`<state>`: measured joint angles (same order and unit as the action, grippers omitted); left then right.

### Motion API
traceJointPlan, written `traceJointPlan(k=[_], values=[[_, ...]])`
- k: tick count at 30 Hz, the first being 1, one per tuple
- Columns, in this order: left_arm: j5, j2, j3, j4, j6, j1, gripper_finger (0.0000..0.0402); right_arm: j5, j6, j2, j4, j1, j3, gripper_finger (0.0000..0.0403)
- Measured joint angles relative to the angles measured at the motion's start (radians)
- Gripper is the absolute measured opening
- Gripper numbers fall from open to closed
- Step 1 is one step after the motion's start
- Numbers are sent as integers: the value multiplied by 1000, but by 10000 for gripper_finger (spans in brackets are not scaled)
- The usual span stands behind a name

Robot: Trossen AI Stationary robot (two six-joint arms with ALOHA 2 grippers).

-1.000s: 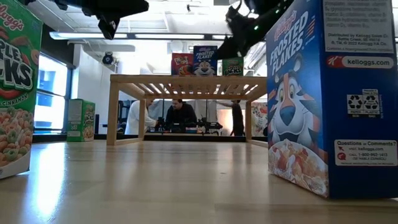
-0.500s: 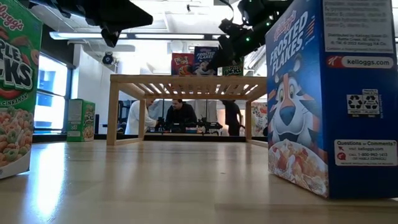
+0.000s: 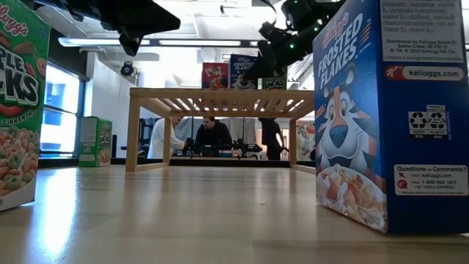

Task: Stack cereal on shelf
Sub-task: Put the top blue cereal box aligned with the other blue cereal box on the shelf

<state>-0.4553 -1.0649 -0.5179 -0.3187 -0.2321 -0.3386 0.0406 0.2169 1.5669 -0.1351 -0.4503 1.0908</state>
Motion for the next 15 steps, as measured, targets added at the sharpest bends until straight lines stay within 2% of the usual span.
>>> traceJointPlan(k=[4,15], values=[[0,0,0,0,0,0,0,81,-24,0,-26,28,0,20],[-4,0,0,0,2,0,0,-23,-17,86,-196,60,0,20]])
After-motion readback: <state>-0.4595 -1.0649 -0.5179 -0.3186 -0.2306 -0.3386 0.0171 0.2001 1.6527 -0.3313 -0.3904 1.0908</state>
